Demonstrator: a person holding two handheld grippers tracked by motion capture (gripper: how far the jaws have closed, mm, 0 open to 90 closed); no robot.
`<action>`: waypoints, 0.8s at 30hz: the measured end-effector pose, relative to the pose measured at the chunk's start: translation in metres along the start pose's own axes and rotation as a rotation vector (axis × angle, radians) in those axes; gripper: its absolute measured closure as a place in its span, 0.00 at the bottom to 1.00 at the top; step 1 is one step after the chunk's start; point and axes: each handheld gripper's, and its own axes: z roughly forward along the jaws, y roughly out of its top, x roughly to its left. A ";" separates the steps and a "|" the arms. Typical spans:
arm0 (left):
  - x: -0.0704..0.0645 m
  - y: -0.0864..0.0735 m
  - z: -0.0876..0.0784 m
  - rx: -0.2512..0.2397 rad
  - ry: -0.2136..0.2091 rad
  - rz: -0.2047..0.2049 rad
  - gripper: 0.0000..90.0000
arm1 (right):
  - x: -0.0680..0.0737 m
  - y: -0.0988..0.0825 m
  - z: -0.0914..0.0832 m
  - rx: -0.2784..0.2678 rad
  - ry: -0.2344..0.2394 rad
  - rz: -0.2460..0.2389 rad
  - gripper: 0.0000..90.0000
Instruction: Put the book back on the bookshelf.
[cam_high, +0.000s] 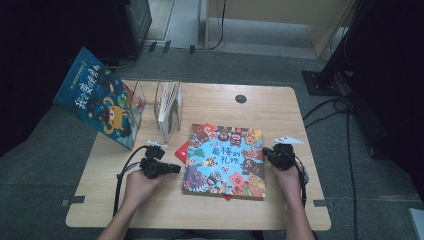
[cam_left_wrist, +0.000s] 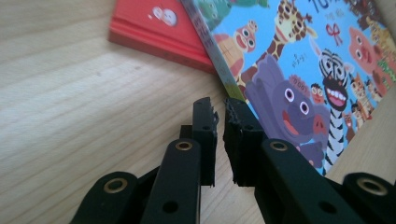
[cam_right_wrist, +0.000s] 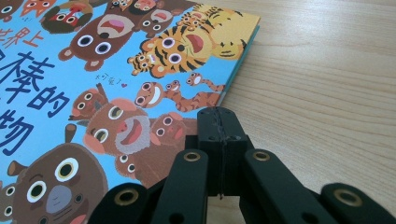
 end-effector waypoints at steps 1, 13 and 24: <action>-0.001 -0.001 0.002 0.000 -0.003 0.002 0.92 | 0.000 0.000 0.000 0.000 0.000 0.000 1.00; -0.004 -0.003 0.006 0.007 -0.010 0.000 0.91 | 0.001 0.000 0.000 0.003 -0.006 0.006 1.00; -0.011 -0.007 0.001 0.000 -0.006 0.014 1.00 | 0.008 0.002 0.002 0.001 -0.010 -0.001 1.00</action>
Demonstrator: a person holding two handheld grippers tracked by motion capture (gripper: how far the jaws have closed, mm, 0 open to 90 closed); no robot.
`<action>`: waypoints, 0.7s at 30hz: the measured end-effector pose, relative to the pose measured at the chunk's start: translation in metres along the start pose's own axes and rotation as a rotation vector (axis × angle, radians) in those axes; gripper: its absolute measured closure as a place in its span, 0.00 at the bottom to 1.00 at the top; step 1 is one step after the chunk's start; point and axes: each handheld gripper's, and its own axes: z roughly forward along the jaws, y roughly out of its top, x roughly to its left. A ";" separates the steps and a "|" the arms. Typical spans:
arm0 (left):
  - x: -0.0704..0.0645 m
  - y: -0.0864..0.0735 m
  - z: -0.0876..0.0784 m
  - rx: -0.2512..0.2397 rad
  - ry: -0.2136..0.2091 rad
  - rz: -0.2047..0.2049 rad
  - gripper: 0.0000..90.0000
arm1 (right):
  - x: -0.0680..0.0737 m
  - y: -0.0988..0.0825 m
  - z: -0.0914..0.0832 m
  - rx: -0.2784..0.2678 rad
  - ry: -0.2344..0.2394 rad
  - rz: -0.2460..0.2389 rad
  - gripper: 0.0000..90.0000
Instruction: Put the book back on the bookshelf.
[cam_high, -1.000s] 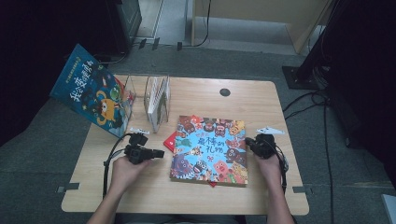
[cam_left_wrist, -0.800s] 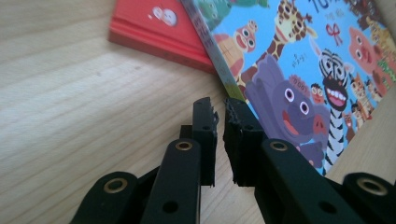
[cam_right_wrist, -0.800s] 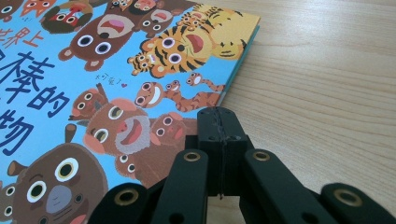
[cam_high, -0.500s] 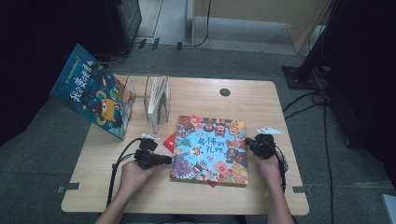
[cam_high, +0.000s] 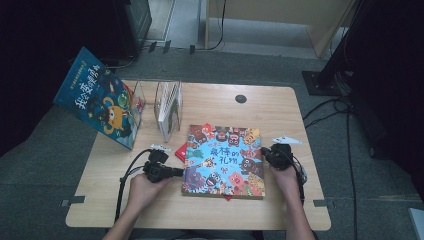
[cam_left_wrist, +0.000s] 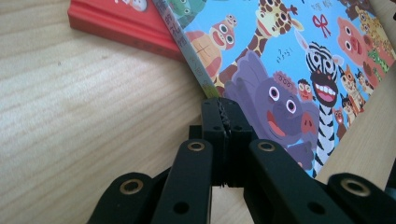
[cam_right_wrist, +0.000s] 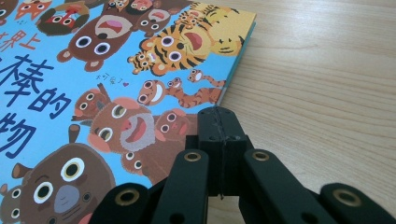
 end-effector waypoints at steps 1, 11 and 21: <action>-0.001 -0.001 0.000 0.002 -0.002 -0.002 1.00 | 0.001 0.000 0.000 0.000 0.001 -0.001 1.00; -0.013 -0.014 -0.003 0.029 0.000 0.011 1.00 | 0.006 0.004 0.004 0.001 -0.002 -0.007 1.00; -0.019 -0.028 -0.006 0.029 -0.024 -0.009 1.00 | 0.013 0.014 0.016 0.001 0.008 -0.021 1.00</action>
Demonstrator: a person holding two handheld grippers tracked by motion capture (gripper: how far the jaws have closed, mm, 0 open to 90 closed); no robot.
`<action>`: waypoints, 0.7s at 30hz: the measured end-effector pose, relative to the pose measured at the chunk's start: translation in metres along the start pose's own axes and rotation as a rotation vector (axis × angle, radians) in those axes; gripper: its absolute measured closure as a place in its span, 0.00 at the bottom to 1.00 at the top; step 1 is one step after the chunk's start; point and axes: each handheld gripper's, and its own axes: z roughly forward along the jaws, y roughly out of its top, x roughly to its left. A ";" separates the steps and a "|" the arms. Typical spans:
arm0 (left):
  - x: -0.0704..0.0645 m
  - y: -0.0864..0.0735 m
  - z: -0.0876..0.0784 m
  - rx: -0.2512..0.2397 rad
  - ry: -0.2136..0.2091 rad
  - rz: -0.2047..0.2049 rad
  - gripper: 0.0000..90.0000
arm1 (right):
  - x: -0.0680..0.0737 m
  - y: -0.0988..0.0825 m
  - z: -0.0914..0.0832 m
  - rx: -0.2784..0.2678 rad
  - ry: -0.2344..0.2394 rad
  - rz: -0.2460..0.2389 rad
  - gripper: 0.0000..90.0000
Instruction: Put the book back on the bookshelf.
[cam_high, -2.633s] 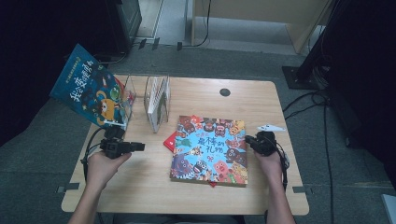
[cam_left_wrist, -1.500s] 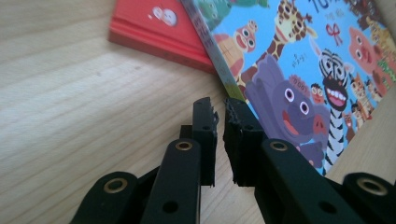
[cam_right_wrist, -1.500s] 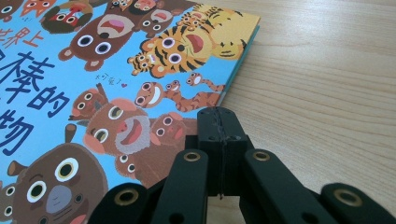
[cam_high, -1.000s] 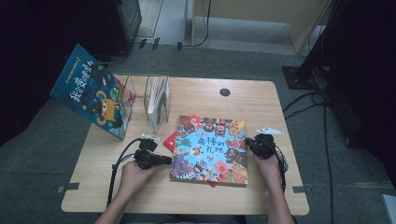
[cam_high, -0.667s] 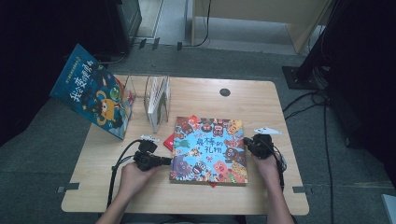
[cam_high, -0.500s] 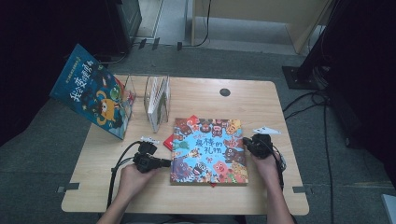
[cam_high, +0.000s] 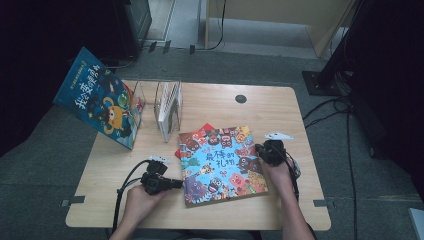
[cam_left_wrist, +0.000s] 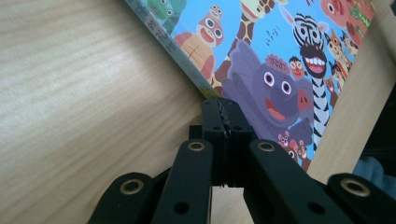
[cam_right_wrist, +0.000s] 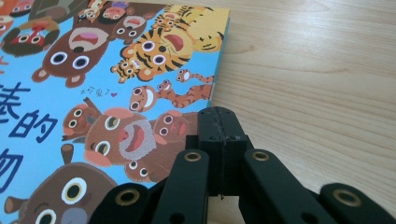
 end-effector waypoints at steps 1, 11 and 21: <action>-0.001 -0.001 0.000 0.000 -0.001 0.003 1.00 | 0.000 0.001 0.001 -0.002 0.004 0.004 1.00; -0.022 -0.001 0.017 -0.010 -0.024 0.041 1.00 | -0.005 0.005 -0.012 -0.068 0.030 0.030 1.00; -0.044 0.012 0.041 0.043 -0.047 0.141 0.98 | -0.007 -0.009 -0.030 -0.077 0.037 0.008 0.98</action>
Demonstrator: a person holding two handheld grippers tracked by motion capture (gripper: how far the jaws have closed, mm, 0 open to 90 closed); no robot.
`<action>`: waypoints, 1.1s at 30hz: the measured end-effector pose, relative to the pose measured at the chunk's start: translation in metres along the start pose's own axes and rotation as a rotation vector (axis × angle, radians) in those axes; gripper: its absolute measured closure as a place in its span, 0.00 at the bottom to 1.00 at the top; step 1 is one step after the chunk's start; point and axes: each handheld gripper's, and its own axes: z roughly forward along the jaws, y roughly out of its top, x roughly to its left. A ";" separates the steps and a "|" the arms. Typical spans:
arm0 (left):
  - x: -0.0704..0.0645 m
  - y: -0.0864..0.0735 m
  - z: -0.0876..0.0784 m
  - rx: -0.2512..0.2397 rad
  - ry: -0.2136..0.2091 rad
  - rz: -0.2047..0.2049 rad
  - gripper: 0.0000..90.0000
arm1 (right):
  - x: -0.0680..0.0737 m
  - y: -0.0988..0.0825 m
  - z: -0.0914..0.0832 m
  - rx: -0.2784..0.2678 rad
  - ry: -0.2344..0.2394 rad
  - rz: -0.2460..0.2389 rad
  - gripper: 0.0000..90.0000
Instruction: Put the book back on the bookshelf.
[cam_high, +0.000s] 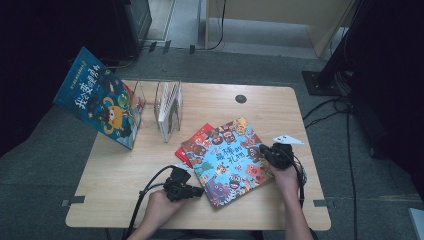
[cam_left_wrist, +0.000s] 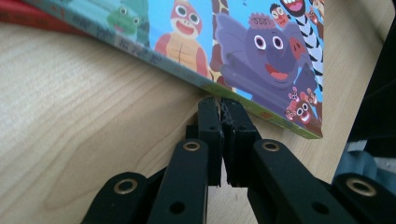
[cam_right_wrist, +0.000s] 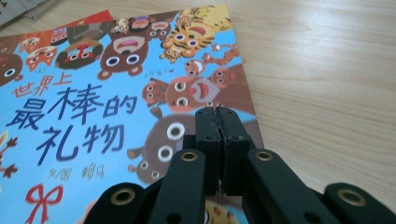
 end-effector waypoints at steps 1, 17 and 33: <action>0.003 0.002 -0.004 -0.009 -0.004 -0.008 0.98 | -0.001 -0.002 -0.002 0.000 0.000 -0.003 0.98; 0.043 0.033 -0.043 -0.098 0.017 -0.046 0.69 | -0.007 -0.037 -0.037 0.036 -0.033 0.044 0.99; 0.071 0.047 -0.045 -0.096 0.043 -0.063 0.42 | 0.000 -0.064 -0.066 0.039 -0.052 0.093 1.00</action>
